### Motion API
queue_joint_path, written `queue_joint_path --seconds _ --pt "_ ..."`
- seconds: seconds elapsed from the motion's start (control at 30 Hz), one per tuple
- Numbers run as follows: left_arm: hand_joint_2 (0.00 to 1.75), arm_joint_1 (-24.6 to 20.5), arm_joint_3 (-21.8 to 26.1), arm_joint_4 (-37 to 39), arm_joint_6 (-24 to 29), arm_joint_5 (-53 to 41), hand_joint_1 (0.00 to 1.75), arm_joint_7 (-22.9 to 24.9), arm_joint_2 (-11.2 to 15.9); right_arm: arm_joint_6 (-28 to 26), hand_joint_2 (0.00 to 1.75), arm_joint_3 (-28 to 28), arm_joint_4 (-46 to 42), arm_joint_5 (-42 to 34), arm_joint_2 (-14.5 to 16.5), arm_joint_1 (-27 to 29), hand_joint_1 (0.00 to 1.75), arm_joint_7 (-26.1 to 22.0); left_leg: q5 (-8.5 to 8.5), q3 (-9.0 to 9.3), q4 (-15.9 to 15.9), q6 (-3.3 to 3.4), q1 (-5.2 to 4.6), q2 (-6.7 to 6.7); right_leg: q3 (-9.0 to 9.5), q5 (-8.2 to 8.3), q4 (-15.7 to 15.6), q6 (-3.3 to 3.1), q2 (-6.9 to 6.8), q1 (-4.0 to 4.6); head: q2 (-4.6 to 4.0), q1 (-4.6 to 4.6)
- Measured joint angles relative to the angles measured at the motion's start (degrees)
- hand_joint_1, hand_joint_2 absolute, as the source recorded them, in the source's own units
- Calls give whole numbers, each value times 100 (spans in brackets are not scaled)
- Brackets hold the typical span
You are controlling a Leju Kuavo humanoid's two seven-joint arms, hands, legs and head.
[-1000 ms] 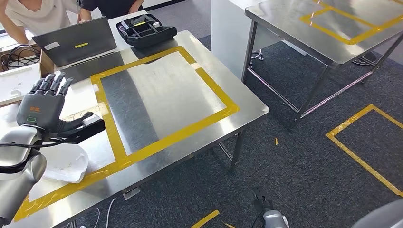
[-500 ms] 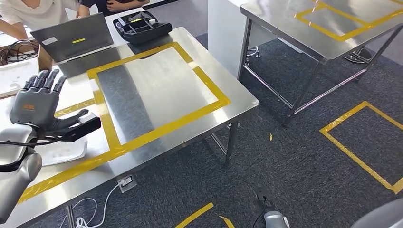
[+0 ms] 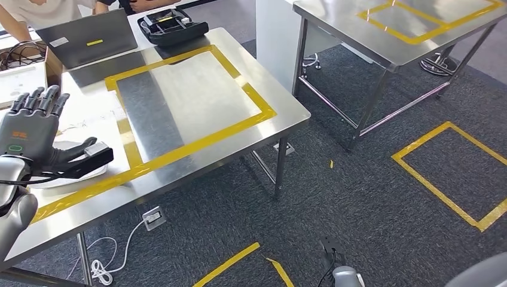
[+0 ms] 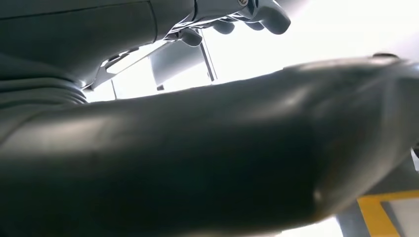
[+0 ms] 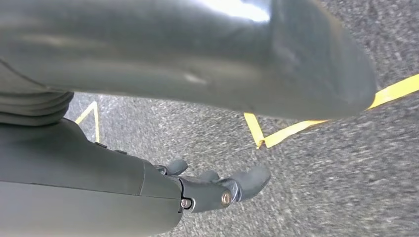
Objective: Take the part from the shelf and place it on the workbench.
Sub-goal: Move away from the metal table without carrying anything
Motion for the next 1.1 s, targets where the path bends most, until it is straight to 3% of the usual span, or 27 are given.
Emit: queue_joint_path --seconds 0.03,0.1,0.17,0.2,0.23,0.27,0.3,0.33,0.4,0.47,0.53,0.57,0.6,0.63,0.67,0.7,0.73,0.77,0.8,0.83,0.9,0.93,0.97,1.03,1.07,1.1 --pt "0 -47 1 1 25 -26 0 -1 62 -8 0 -15 1 -8 5 -3 0 26 -29 -30 21 -34 6 -12 -40 52 5 -41 -1 -7 0 -5" --pt "0 -150 11 -2 164 -30 0 -12 225 -30 0 -56 2 -30 16 -5 0 57 -403 -149 333 -114 33 -41 -161 183 -11 -101 -2 -30 0 -15" --pt "0 -232 72 -23 537 106 0 -117 443 -67 0 -106 2 -65 22 2 0 61 -969 -308 1007 -182 56 -60 -313 320 -16 -120 12 -35 0 -25" --pt "0 -244 137 -44 830 220 0 -210 568 -84 0 -131 2 -85 25 7 0 45 -1131 -354 1332 -200 63 -62 -398 387 -16 -120 20 -35 0 -24" --pt "0 -234 228 -68 1165 351 0 -319 722 -100 0 -154 2 -103 31 9 0 28 -1170 -330 1525 -203 64 -64 -481 452 -15 -121 30 -32 0 -25" --pt "0 -211 336 -96 1485 476 0 -424 890 -110 0 -178 2 -114 37 11 0 13 -1108 -212 1530 -190 63 -68 -563 518 -15 -120 47 -27 0 -26" --pt "0 -187 455 -125 1754 588 0 -526 1071 -120 0 -202 2 -121 47 16 0 6 -991 10 1327 -155 55 -75 -641 584 -16 -119 67 -19 0 -28" --pt "0 -171 568 -157 1938 678 0 -616 1247 -127 0 -223 2 -122 66 20 0 9 -915 315 961 -95 37 -85 -700 646 -16 -115 81 -15 0 -27" --pt "0 -152 760 -234 2107 771 0 -740 1517 -134 0 -254 2 -122 108 42 0 11 -941 871 198 6 -11 -92 -756 755 -44 -75 91 -13 0 -26" --pt "0 -143 906 -286 2153 786 0 -755 1673 -136 0 -272 2 -122 131 57 0 12 -978 1042 -125 46 -59 -88 -726 857 -121 7 72 -34 0 -42" --pt "0 -87 1031 -315 2264 844 0 -674 1809 -153 0 -288 2 -120 136 58 0 45 -826 999 -229 86 -51 -70 -698 920 -198 84 53 -38 0 -63" --pt "0 -14 1119 -353 2362 930 0 -644 1909 -168 0 -294 2 -114 141 52 0 80 -740 984 -288 120 -34 -53 -714 824 -164 104 40 -30 0 -59" --pt "0 102 1254 -406 2465 1078 0 -654 2059 -184 0 -299 2 -104 144 48 0 118 -649 955 -340 148 -15 -25 -758 615 -31 116 28 -21 0 -57" --pt "0 280 1457 -482 2546 1274 0 -716 2251 -199 0 -302 2 -90 146 44 0 156 -572 907 -360 162 -13 12 -822 306 233 118 13 -20 0 -53" --pt "0 508 1703 -567 2602 1477 0 -807 2457 -211 0 -304 2 -71 146 44 0 187 -505 845 -368 176 -13 51 -887 3 561 126 3 -11 0 -48" --pt "0 839 2039 -661 2629 1697 0 -965 2683 -217 0 -309 2 -45 142 54 0 201 -441 765 -365 170 -15 100 -931 -200 916 135 -1 -5 0 -49" --pt "0 1249 2466 -767 2641 1913 0 -1188 2881 -218 0 -314 2 -17 138 68 0 208 -383 683 -359 159 -17 146 -924 -259 1189 143 -4 1 0 -49" --pt "0 1705 2935 -862 2645 2130 0 -1450 3040 -213 0 -319 2 13 135 84 0 200 -333 603 -348 145 -17 187 -842 -179 1294 147 -5 5 0 -50" --pt "0 2232 3512 -951 2646 2430 0 -1784 3173 -206 0 -323 2 45 134 97 0 178 -283 512 -325 125 -15 222 -658 -28 1205 147 -5 6 0 -49" --pt "0 2732 4088 -1023 2646 2765 0 -2114 3245 -201 0 -326 2 66 133 103 0 148 -243 429 -290 101 -11 250 -388 84 915 142 2 7 0 -48" --pt "0 3637 5229 -1139 2647 3466 0 -2693 3290 -200 0 -329 2 97 132 103 0 90 -182 286 -199 41 -9 287 163 16 168 88 36 23 0 -44" --pt "0 3976 5709 -1184 2647 3690 0 -2881 3287 -204 0 -331 2 104 131 110 0 69 -158 252 -162 10 -2 297 307 -88 -78 45 54 41 0 -45" --pt "0 4248 6129 -1227 2647 3823 0 -2986 3284 -209 0 -334 2 112 130 123 0 56 -125 235 -149 -24 11 296 355 -155 -196 -7 63 65 0 -44" --pt "0 4676 6795 -1307 2637 3959 0 -2985 3265 -222 0 -342 2 119 128 140 0 19 -66 223 -166 -99 46 250 307 -86 -249 -105 32 82 0 -49" --pt "0 4884 7113 -1354 2611 4084 0 -2949 3229 -230 0 -345 2 124 126 130 0 0 -133 189 -141 -143 59 184 275 -20 -275 -149 13 74 0 -50" --pt "0 5102 7444 -1397 2570 4253 0 -2936 3168 -238 0 -348 2 130 125 115 0 -20 -306 141 -35 -185 70 103 234 54 -304 -184 -5 57 0 -55"
